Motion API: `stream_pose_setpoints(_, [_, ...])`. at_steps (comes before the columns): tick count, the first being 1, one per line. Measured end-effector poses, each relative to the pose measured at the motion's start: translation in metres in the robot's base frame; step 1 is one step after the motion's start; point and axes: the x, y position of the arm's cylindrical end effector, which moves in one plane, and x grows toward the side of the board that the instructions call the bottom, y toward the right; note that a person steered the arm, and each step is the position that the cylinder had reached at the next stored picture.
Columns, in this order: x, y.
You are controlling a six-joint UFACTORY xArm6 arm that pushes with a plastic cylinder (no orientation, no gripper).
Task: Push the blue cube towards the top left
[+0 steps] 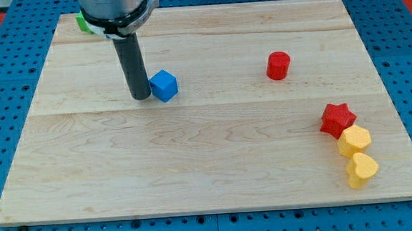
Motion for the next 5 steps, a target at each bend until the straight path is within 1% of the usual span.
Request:
stream_pose_setpoints(1, [0.030,0.016])
stream_pose_setpoints(2, [0.026,0.044])
stream_pose_setpoints(4, [-0.044,0.021])
stream_pose_setpoints(5, [-0.053,0.021])
